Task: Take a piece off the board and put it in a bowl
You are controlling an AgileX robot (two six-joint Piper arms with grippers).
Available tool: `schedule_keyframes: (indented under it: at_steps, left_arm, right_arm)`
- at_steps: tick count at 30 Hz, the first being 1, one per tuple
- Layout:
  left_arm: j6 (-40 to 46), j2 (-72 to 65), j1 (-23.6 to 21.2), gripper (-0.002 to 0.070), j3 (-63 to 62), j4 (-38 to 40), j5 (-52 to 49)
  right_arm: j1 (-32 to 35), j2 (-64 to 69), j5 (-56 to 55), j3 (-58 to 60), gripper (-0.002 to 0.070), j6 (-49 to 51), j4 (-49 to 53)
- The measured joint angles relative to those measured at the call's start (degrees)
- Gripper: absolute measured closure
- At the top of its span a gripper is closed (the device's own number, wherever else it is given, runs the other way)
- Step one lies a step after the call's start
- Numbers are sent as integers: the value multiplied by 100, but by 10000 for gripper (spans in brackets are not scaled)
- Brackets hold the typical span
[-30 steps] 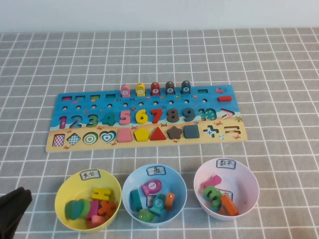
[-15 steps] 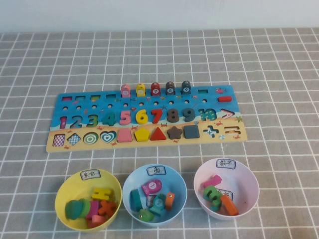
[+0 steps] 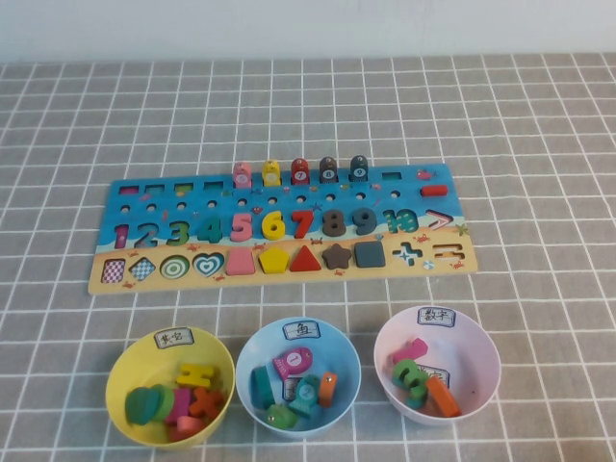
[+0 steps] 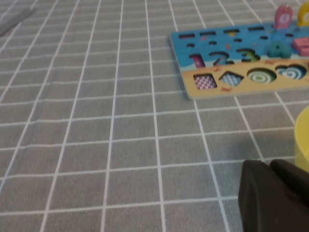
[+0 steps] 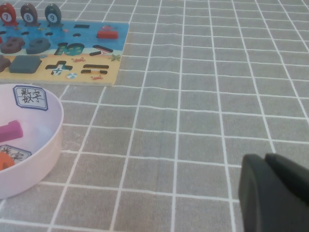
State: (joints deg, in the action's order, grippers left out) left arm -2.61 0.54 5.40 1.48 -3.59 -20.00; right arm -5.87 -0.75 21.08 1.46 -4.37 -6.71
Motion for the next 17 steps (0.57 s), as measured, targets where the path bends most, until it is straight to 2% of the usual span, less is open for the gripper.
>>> schedule_keyframes:
  at_steps: [17]
  left_arm:
    - [-12, 0, 0, 676, 0, -44, -114]
  right_arm:
    - [0, 0, 0, 0, 694, 0, 0]
